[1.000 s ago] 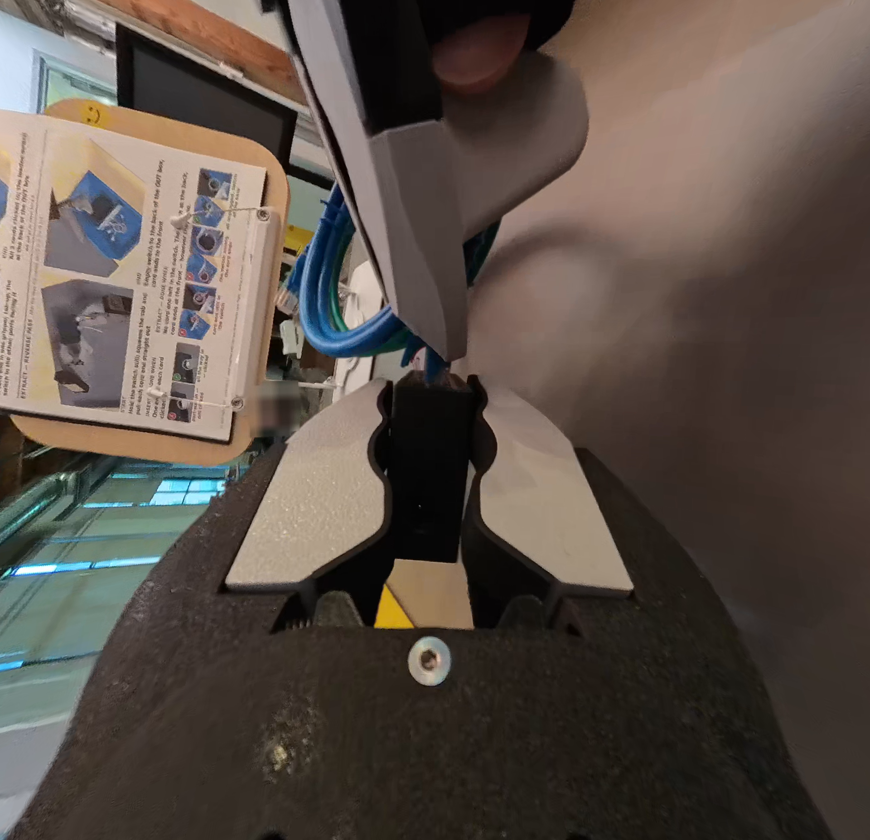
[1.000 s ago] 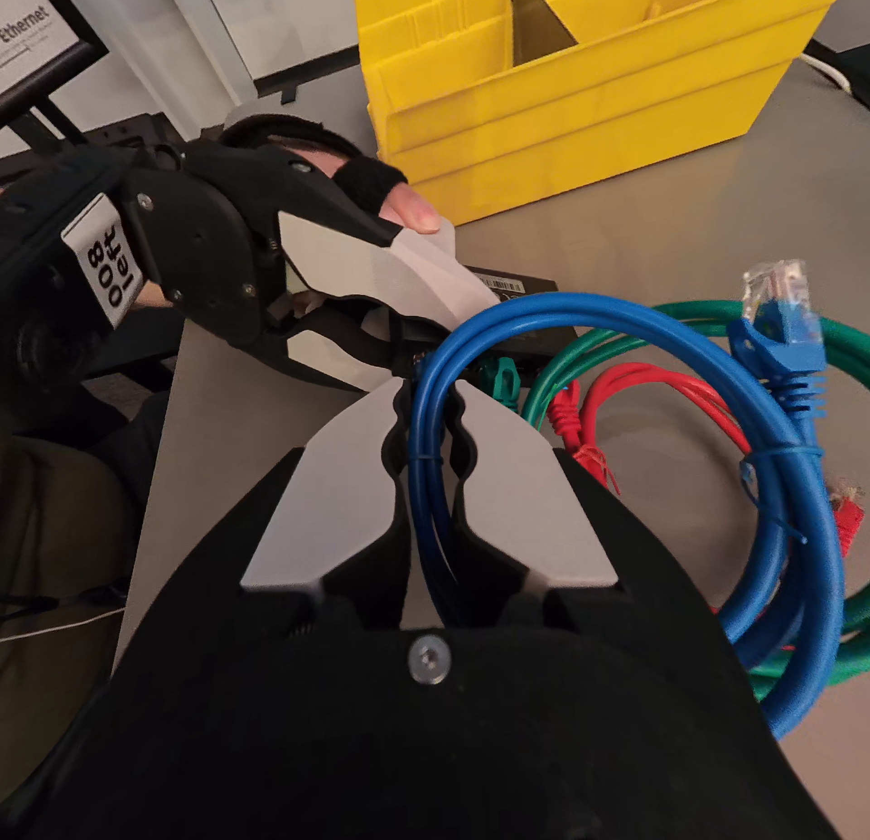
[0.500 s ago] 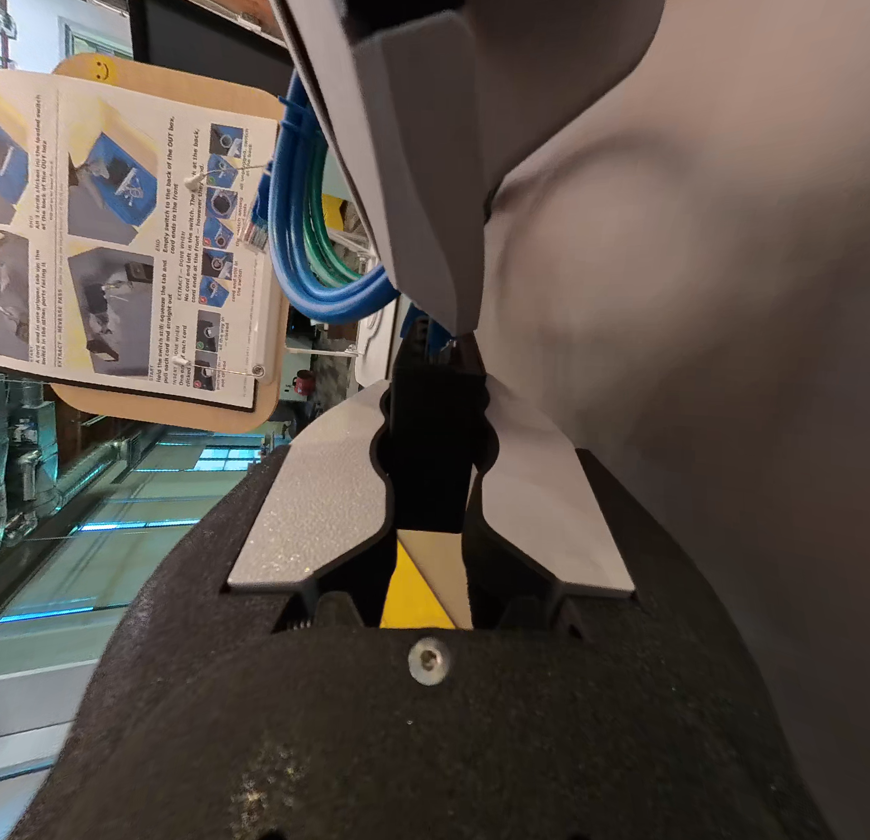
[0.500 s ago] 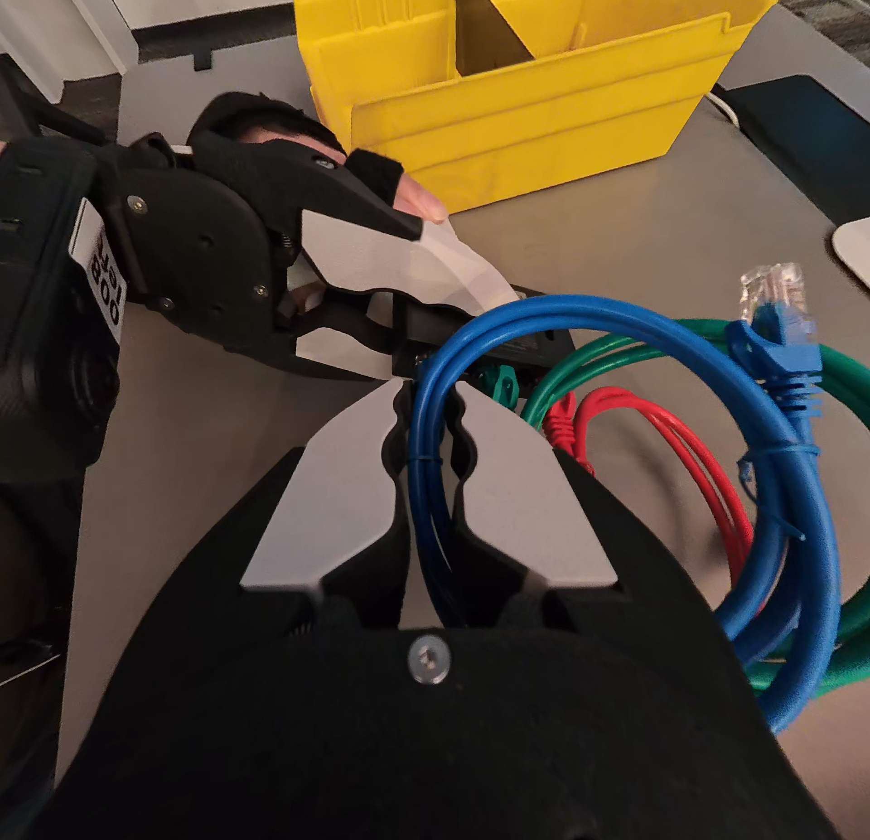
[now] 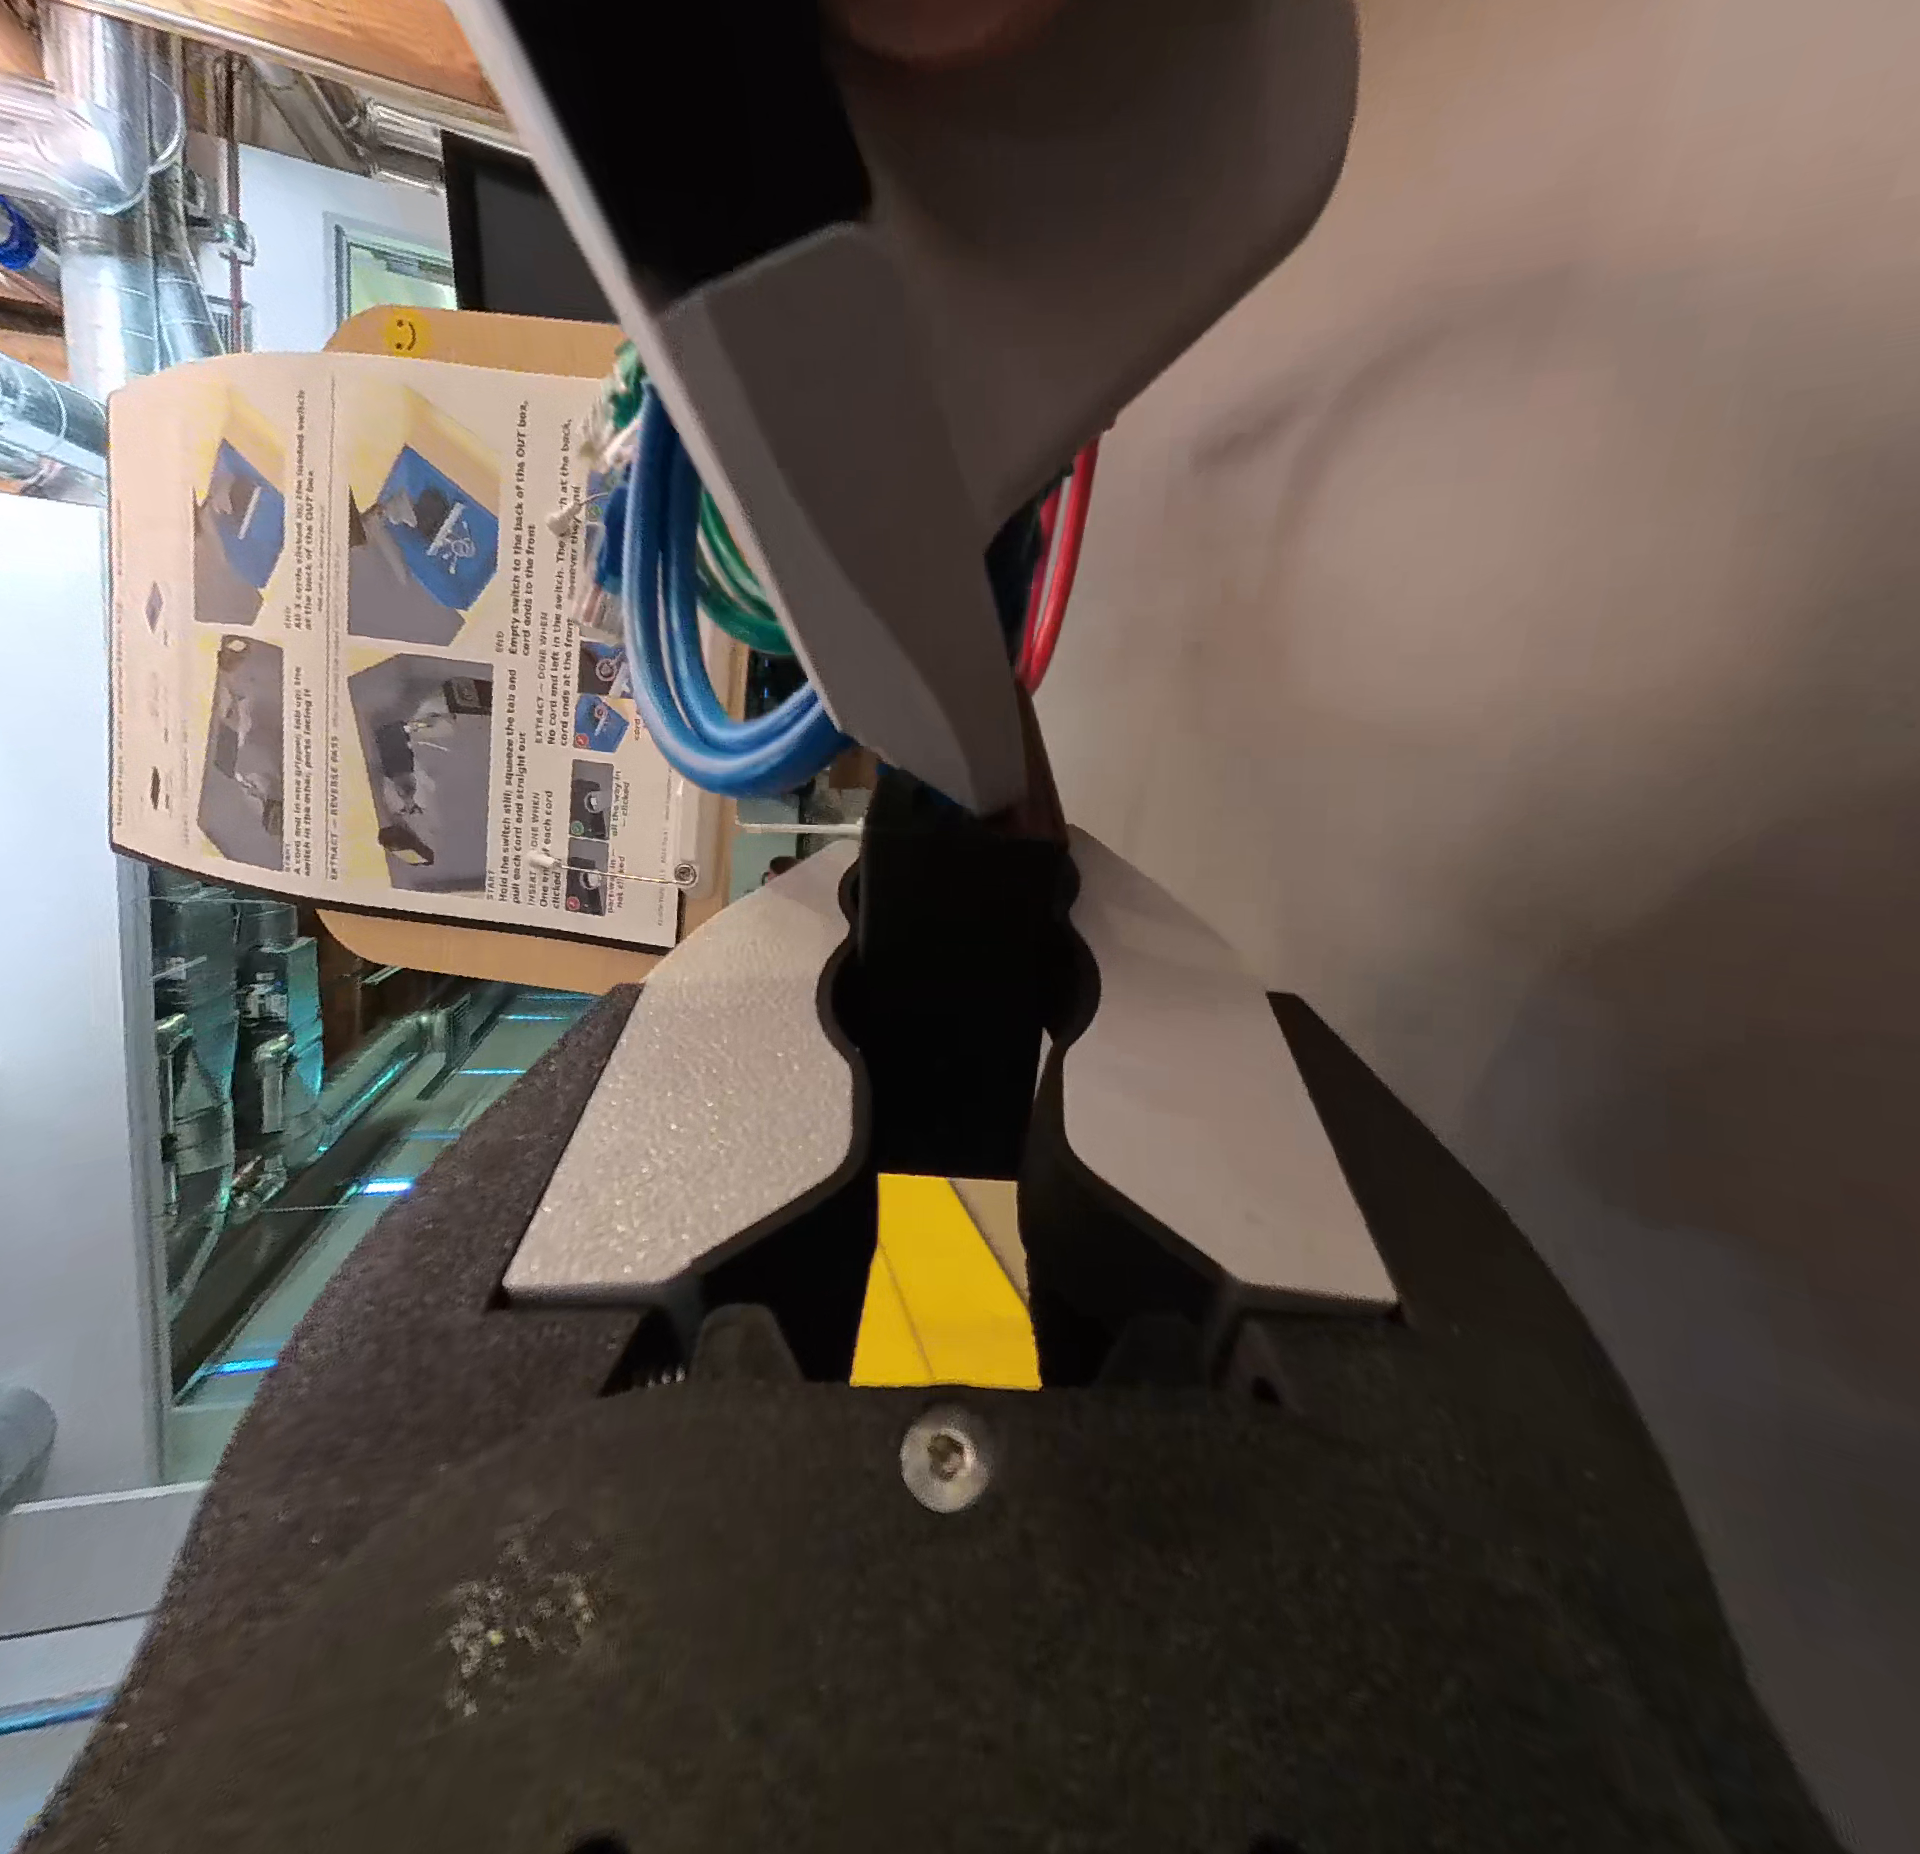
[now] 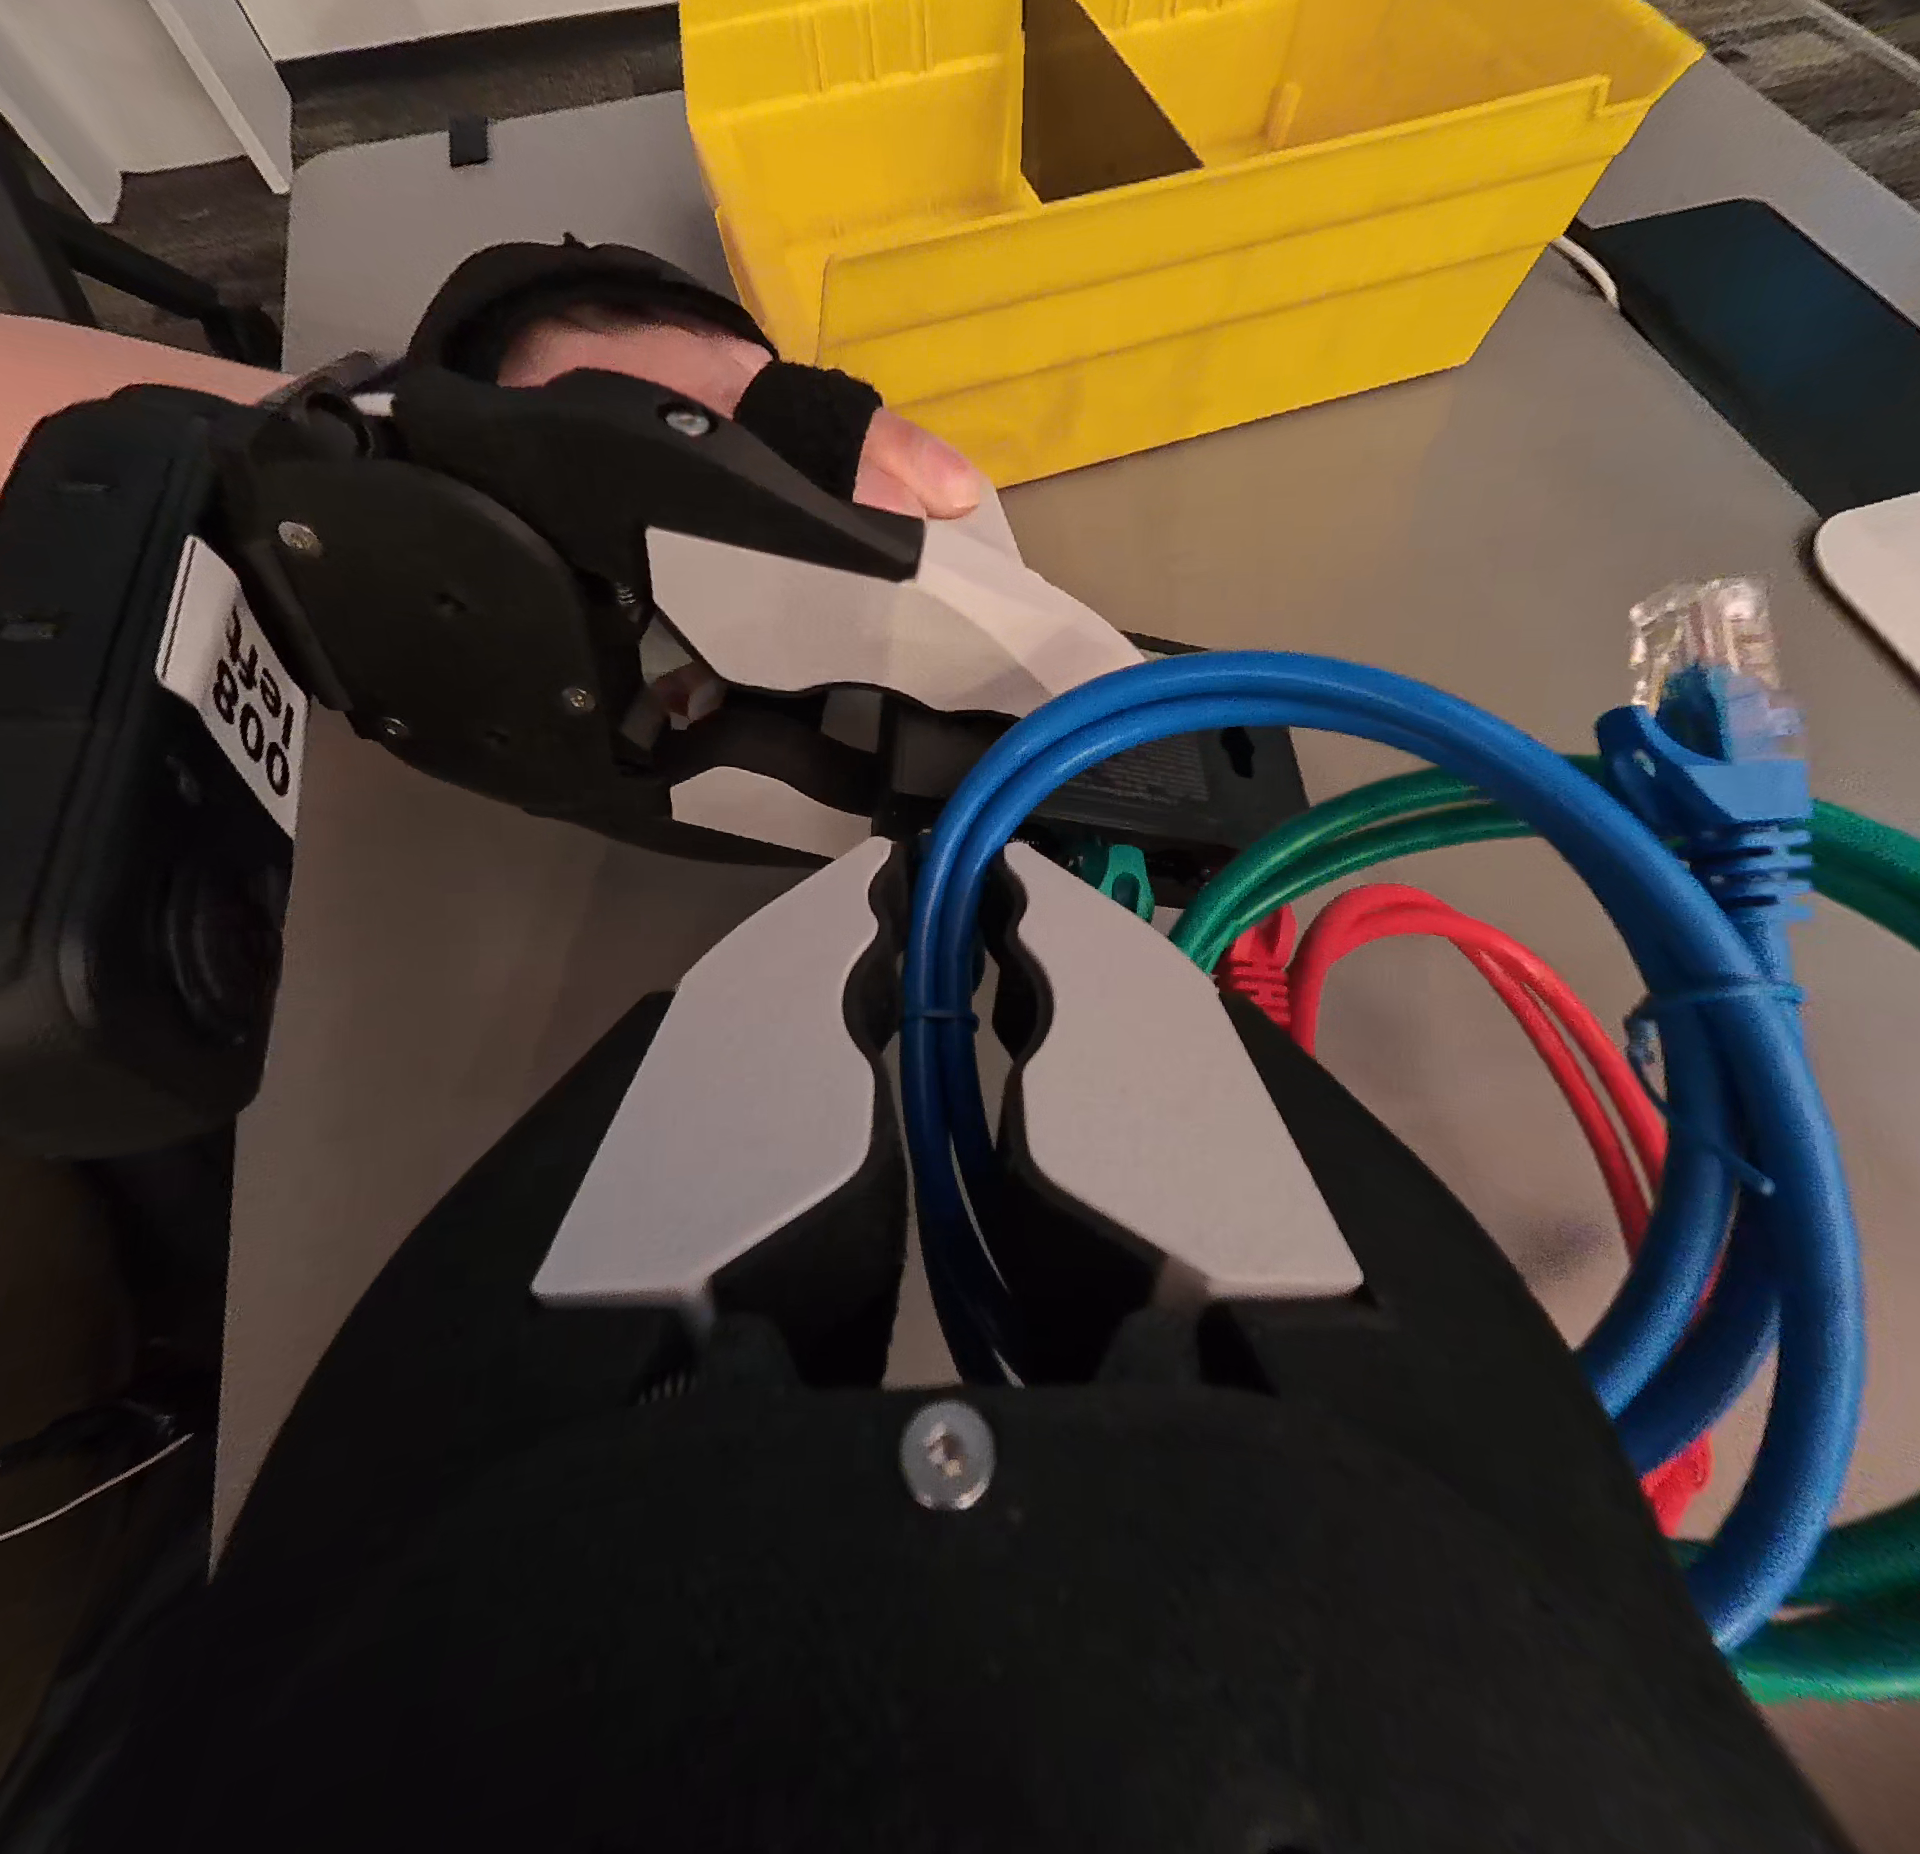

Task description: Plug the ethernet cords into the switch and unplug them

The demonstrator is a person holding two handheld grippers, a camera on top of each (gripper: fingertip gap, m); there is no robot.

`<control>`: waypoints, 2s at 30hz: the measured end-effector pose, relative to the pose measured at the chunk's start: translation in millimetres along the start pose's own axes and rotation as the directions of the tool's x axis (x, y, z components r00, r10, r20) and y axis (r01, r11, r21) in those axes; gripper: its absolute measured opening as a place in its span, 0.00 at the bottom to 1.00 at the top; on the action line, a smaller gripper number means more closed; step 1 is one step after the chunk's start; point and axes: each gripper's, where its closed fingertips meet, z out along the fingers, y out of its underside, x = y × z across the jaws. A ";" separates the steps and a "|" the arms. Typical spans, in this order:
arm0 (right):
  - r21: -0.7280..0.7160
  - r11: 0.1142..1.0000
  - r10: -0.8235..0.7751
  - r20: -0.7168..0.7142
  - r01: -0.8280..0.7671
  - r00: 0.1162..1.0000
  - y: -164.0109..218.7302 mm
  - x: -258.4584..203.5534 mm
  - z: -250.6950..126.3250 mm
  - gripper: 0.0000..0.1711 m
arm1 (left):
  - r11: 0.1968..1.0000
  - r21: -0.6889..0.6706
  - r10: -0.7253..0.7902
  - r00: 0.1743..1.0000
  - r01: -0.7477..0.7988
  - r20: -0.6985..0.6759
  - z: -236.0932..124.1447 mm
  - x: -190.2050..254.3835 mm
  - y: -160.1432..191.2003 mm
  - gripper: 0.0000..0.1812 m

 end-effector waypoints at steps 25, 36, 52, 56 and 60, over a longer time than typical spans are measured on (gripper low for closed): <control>0.000 0.996 -0.090 -0.030 0.090 0.995 -12.1 0.0 -15.8 0.09 | 0.998 -0.056 0.039 0.989 -0.031 0.142 -9.1 -29.4 -3.3 0.17; 0.019 0.997 -0.076 -0.012 0.076 0.997 -13.0 -7.1 -14.2 0.08 | 1.000 -0.011 0.029 0.989 -0.027 0.143 -11.8 -25.3 -5.8 0.16; 0.052 0.996 -0.077 -0.041 0.079 0.996 -17.6 -3.4 -15.9 0.08 | 0.998 -0.049 0.040 0.986 -0.033 0.161 -10.7 -31.3 -3.7 0.16; 0.044 0.996 -0.073 -0.068 0.076 0.995 -14.3 -1.5 -7.3 0.08 | 0.996 -0.070 0.063 0.987 -0.053 0.147 -6.7 -25.6 3.8 0.16; 0.041 0.993 -0.108 -0.105 0.113 0.989 -15.9 4.6 -7.5 0.09 | 0.998 -0.061 0.041 0.990 -0.033 0.135 -2.0 -28.6 5.7 0.16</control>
